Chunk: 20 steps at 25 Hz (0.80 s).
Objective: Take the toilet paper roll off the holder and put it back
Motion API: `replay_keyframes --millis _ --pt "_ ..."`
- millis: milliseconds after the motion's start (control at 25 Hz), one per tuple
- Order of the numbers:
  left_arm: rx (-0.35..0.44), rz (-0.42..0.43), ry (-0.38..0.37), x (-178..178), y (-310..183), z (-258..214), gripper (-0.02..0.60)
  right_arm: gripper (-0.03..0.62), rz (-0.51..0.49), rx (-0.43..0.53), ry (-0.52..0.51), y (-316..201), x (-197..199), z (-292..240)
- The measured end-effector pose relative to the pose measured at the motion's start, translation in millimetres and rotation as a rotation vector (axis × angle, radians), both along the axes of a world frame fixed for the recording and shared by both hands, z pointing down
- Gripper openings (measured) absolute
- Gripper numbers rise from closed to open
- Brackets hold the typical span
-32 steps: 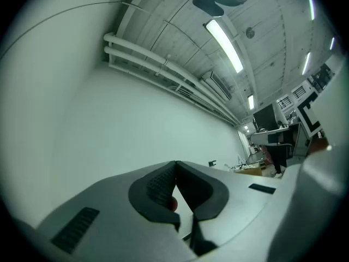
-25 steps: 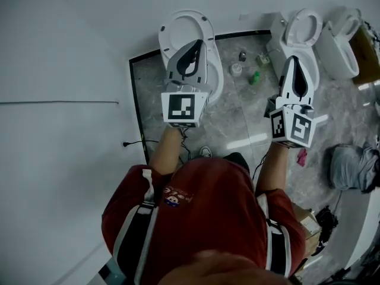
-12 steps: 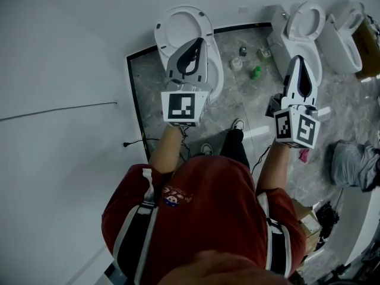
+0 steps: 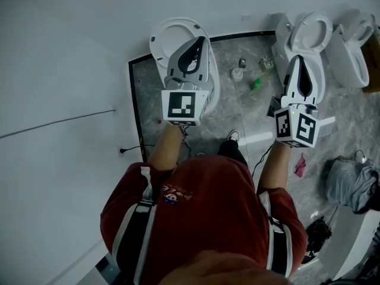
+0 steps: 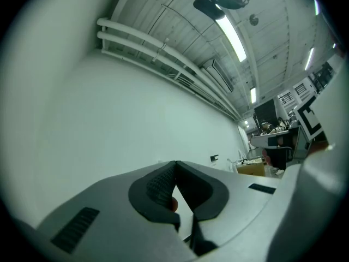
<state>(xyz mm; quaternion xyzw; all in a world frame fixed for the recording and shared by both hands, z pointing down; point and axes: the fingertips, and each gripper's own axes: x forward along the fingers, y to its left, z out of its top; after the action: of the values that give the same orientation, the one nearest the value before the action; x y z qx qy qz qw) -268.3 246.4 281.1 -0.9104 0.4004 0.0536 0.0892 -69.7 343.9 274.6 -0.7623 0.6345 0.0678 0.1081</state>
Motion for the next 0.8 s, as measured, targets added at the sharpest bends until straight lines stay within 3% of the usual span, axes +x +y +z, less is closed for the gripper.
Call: replay_keyframes --millis 440,640,800 --pt "-0.017 -0.048 0.003 130 -71 -12 0.018 0.008 -0.044 -0.002 -0.039 -72 135 -5" --pt "-0.028 -0.066 -0.001 168 -90 -9 0.018 0.008 -0.056 -0.007 -0.056 -94 177 1" --pt "-0.029 -0.072 -0.005 181 -103 -3 0.018 0.008 -0.066 -0.006 -0.061 -110 188 6"
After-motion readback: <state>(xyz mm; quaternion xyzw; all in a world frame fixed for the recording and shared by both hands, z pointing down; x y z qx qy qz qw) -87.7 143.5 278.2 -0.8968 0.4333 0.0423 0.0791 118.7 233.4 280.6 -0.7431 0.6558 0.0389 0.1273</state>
